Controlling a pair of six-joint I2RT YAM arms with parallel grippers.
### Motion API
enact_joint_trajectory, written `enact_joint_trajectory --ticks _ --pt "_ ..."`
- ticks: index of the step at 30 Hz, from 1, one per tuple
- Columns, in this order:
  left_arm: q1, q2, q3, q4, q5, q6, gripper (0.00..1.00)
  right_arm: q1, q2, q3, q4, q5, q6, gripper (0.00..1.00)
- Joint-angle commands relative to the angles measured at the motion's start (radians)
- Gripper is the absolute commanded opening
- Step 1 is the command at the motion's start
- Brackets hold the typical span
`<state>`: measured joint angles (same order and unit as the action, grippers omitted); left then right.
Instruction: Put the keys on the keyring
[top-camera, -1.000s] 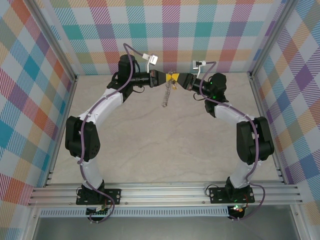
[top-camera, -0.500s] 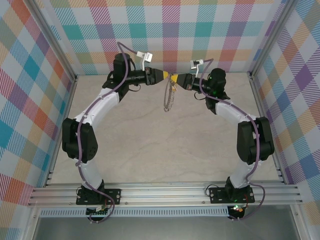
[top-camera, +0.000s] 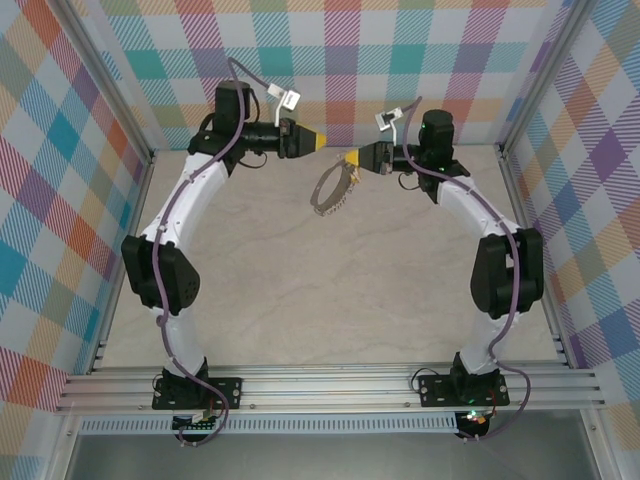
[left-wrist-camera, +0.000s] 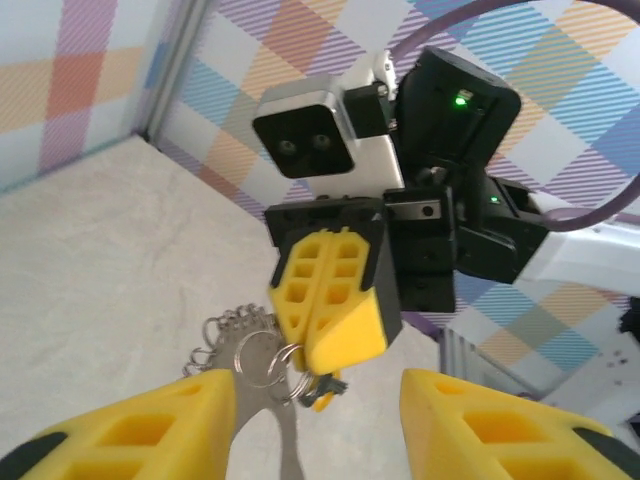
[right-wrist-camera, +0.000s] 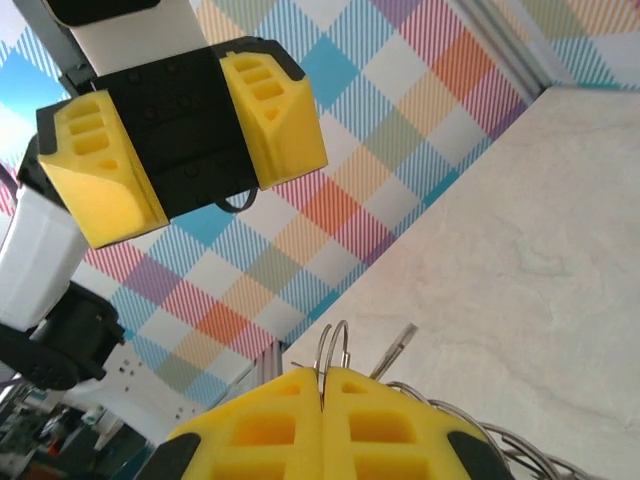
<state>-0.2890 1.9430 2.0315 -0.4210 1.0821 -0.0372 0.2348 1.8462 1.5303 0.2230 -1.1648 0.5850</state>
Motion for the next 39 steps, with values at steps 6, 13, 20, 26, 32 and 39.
enact_joint_trajectory --ticks 6,13,20,26,32,39 --pt "-0.007 0.1 0.122 -0.279 0.12 0.154 0.32 -0.001 0.073 0.085 -0.069 -0.133 -0.046 0.0" --pt "-0.012 0.136 0.127 -0.27 0.11 0.147 0.33 0.012 0.089 0.083 -0.042 -0.136 -0.02 0.0" --pt "-0.019 0.155 0.13 -0.258 0.099 0.138 0.34 0.024 0.094 0.087 -0.035 -0.134 -0.018 0.0" --pt "-0.021 0.163 0.135 -0.24 0.096 0.12 0.34 0.028 0.094 0.091 -0.03 -0.134 -0.014 0.0" --pt "-0.029 0.168 0.138 -0.239 0.105 0.116 0.34 0.03 0.095 0.093 -0.022 -0.136 -0.009 0.0" --pt "-0.042 0.164 0.138 -0.239 0.123 0.12 0.32 0.032 0.095 0.097 -0.013 -0.133 -0.004 0.0"
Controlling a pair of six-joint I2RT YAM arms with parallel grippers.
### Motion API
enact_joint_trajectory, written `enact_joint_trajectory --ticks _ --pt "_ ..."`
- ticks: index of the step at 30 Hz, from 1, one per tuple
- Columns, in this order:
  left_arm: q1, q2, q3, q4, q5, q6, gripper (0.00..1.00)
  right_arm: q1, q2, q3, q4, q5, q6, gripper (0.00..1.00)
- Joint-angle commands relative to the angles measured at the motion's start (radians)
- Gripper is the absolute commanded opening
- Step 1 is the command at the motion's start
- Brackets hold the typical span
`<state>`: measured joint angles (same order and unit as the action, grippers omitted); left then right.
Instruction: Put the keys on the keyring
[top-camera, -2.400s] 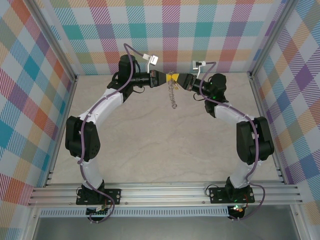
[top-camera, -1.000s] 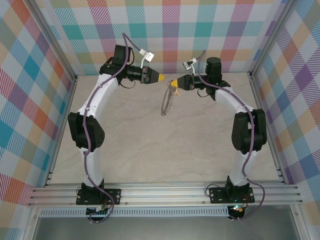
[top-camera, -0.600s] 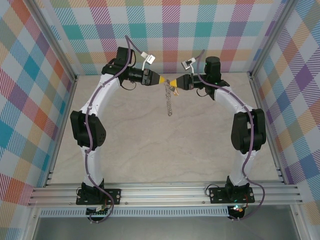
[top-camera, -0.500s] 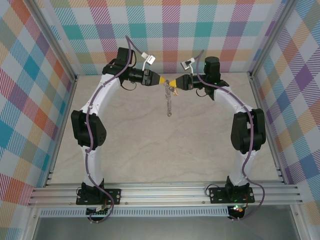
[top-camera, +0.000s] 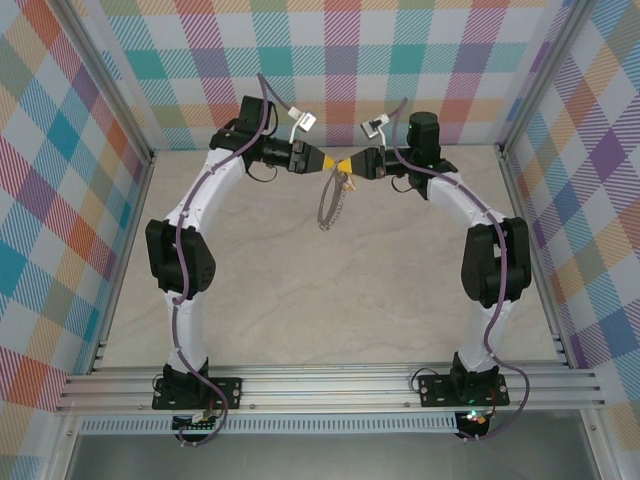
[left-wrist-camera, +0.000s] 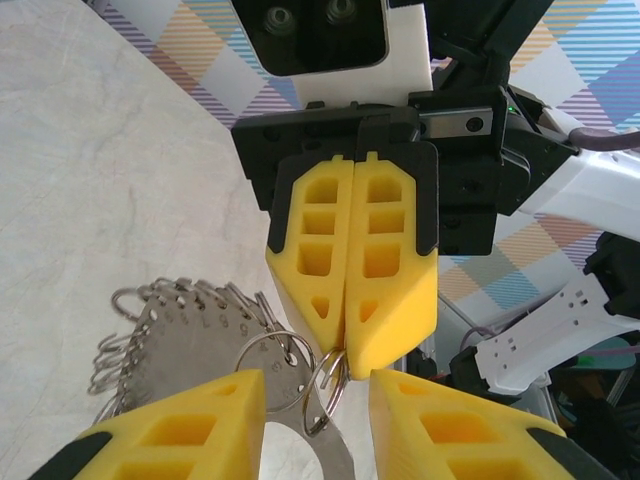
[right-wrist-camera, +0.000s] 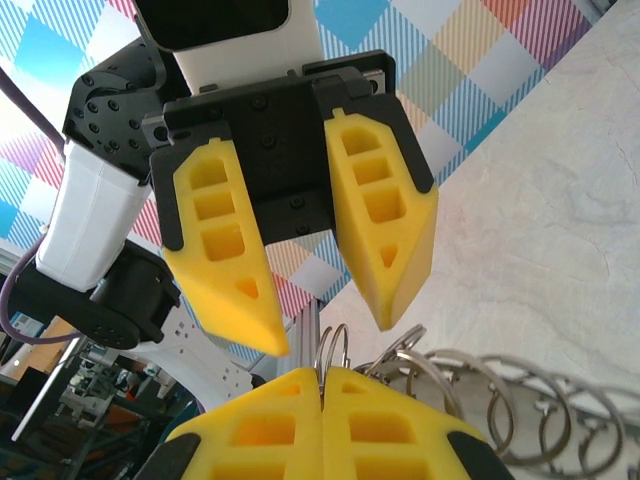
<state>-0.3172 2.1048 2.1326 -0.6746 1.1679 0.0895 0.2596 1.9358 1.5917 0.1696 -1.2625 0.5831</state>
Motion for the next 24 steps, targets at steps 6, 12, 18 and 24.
enact_joint_trajectory --ticks 6,12,18,24 --pt "-0.017 -0.003 0.038 0.0 0.053 0.008 0.28 0.007 0.006 0.033 0.04 -0.031 -0.004 0.0" --pt "-0.02 -0.008 0.037 -0.023 0.071 0.029 0.22 0.006 0.006 0.028 0.039 -0.023 -0.006 0.0" --pt "-0.026 -0.011 0.038 -0.039 0.073 0.044 0.19 0.007 0.005 0.025 0.041 -0.018 -0.006 0.0" --pt "-0.037 -0.014 0.038 -0.036 0.062 0.044 0.04 0.007 -0.004 0.013 0.043 -0.014 -0.008 0.0"
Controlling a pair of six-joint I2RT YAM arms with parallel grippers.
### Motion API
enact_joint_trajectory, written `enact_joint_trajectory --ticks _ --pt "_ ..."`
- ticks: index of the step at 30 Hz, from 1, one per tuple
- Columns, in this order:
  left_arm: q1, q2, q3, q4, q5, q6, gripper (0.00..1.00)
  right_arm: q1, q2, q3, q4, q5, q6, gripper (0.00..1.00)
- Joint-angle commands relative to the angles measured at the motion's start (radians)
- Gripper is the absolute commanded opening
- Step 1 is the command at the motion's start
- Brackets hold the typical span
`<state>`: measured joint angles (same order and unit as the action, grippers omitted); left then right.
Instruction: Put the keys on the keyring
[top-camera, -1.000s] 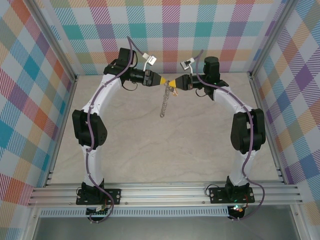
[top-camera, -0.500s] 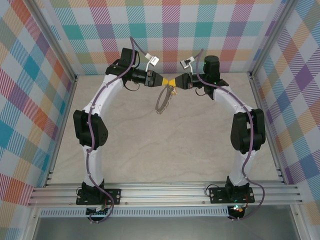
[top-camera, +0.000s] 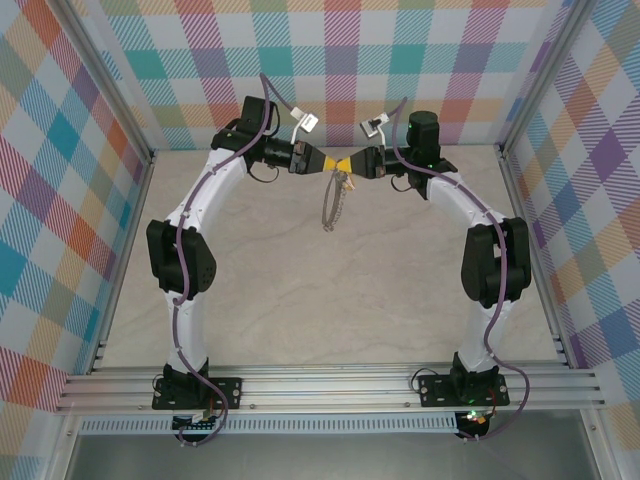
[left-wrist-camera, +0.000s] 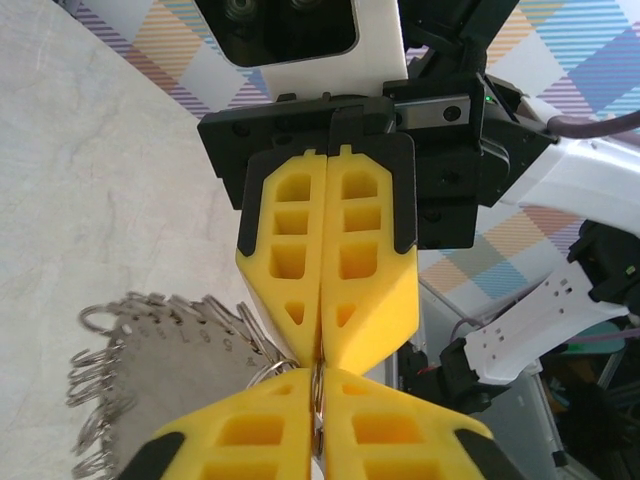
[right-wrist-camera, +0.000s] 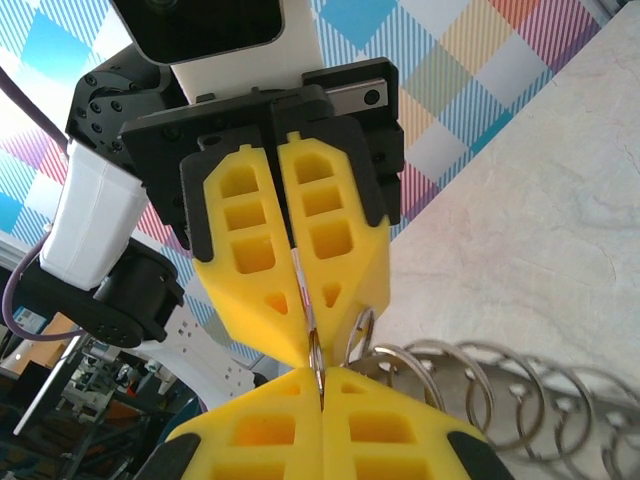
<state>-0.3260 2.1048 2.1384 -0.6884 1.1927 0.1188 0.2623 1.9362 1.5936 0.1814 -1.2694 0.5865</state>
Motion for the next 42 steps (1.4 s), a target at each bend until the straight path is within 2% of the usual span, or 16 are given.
enact_joint_trajectory --ticks 1,4,6,9,13,18,22,25,27,30,35,42 --pt "-0.031 -0.015 0.031 -0.022 0.035 0.015 0.01 0.004 -0.008 0.007 0.031 -0.007 -0.011 0.0" --pt "-0.037 -0.026 0.022 -0.012 0.02 0.009 0.0 0.002 -0.021 -0.006 0.029 0.004 -0.011 0.0" --pt "-0.038 -0.047 -0.009 0.047 -0.016 -0.037 0.0 -0.003 -0.038 -0.026 0.031 0.019 -0.011 0.15" --pt "-0.038 -0.099 -0.091 0.171 -0.07 -0.109 0.0 -0.017 -0.079 -0.08 0.046 0.038 -0.015 0.28" --pt "-0.036 -0.15 -0.173 0.293 -0.106 -0.179 0.0 -0.035 -0.135 -0.168 0.076 0.052 -0.016 0.31" --pt "-0.036 -0.179 -0.219 0.364 -0.108 -0.226 0.0 -0.04 -0.179 -0.248 0.104 0.064 -0.016 0.31" --pt "-0.036 -0.198 -0.246 0.396 -0.112 -0.244 0.0 -0.041 -0.197 -0.281 0.122 0.071 -0.009 0.28" --pt "-0.036 -0.203 -0.251 0.397 -0.105 -0.246 0.0 -0.041 -0.198 -0.285 0.135 0.073 0.003 0.18" --pt "-0.036 -0.207 -0.255 0.398 -0.105 -0.245 0.0 -0.039 -0.199 -0.287 0.156 0.071 0.023 0.08" --pt "-0.036 -0.215 -0.269 0.402 -0.109 -0.247 0.0 -0.038 -0.198 -0.292 0.2 0.069 0.058 0.0" --pt "-0.036 -0.242 -0.317 0.501 -0.129 -0.292 0.0 -0.03 -0.207 -0.315 0.264 0.084 0.105 0.0" --pt "-0.036 -0.299 -0.427 0.719 -0.169 -0.43 0.0 0.022 -0.225 -0.346 0.306 0.128 0.124 0.0"
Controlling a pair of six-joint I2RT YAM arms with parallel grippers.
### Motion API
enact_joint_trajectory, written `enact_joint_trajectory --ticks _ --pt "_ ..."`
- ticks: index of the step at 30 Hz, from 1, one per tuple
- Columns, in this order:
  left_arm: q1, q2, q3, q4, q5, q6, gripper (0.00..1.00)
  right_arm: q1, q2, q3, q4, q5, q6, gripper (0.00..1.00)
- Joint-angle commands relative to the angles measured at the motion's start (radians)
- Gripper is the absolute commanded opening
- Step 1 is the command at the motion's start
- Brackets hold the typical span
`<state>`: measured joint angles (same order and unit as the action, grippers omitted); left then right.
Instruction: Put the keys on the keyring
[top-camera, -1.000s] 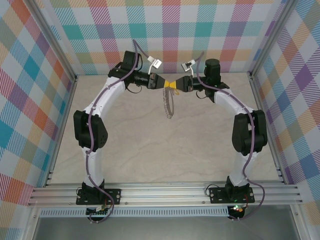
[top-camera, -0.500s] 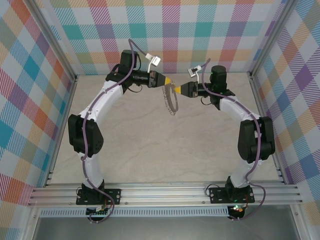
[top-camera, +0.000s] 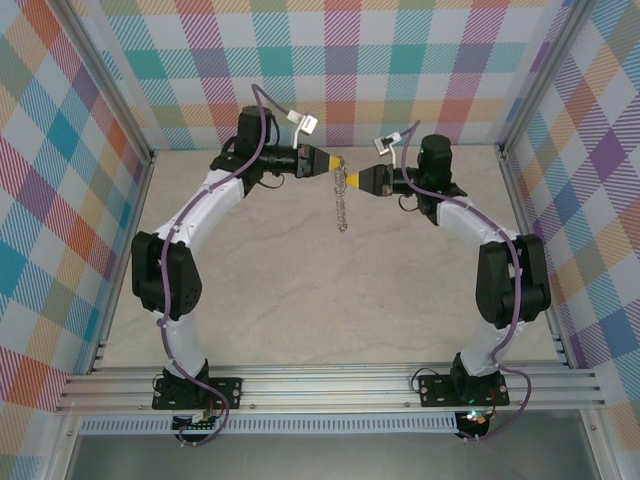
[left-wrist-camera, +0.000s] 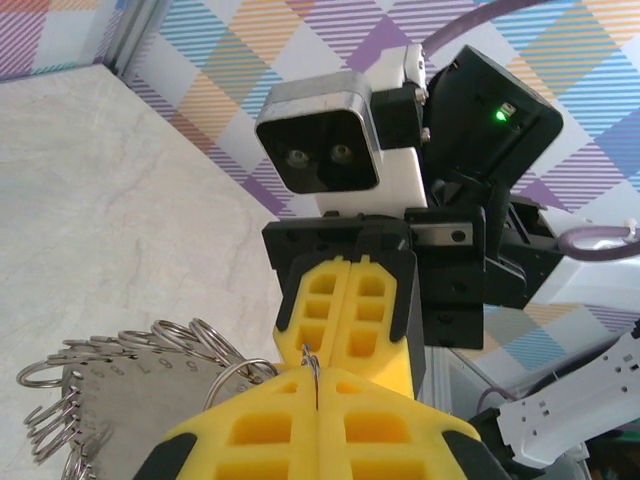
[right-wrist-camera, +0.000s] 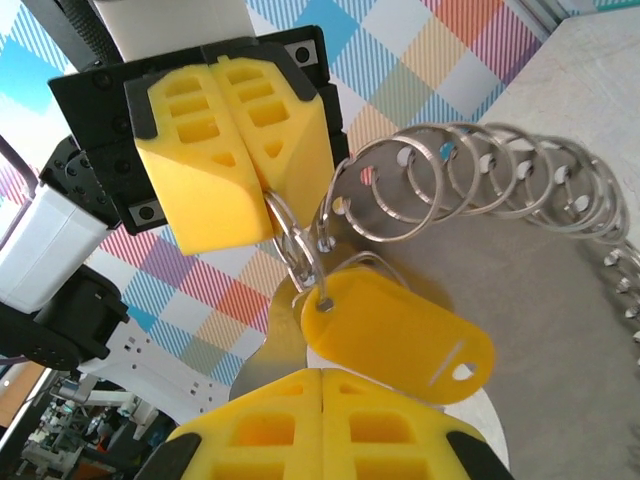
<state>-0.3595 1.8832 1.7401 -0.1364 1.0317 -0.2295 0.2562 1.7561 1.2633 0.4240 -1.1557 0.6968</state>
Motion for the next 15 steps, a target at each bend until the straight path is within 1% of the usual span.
enact_joint_trajectory --ticks 1,3,5,6,8,9,13,15 --pt "-0.002 -0.086 -0.044 0.194 -0.015 -0.098 0.0 0.034 -0.047 -0.018 0.07 0.02 0.016 0.0" --pt "-0.002 -0.108 -0.081 0.244 -0.034 -0.12 0.0 0.037 -0.064 -0.037 0.086 0.041 0.021 0.0" --pt "-0.002 -0.127 -0.106 0.271 -0.047 -0.123 0.0 0.028 -0.092 -0.057 0.066 0.07 -0.001 0.0" --pt "-0.002 -0.135 -0.114 0.278 -0.052 -0.123 0.0 0.021 -0.106 -0.068 0.059 0.085 -0.009 0.07" --pt "-0.002 -0.141 -0.119 0.286 -0.053 -0.121 0.0 0.001 -0.133 -0.095 0.069 0.12 -0.004 0.16" --pt "-0.002 -0.142 -0.119 0.29 -0.049 -0.121 0.0 -0.008 -0.15 -0.112 0.084 0.138 0.007 0.22" --pt "-0.002 -0.142 -0.122 0.301 -0.04 -0.115 0.0 -0.029 -0.208 -0.166 0.105 0.256 0.033 0.29" --pt "-0.002 -0.144 -0.127 0.313 -0.041 -0.115 0.0 -0.028 -0.232 -0.184 0.111 0.327 0.047 0.39"
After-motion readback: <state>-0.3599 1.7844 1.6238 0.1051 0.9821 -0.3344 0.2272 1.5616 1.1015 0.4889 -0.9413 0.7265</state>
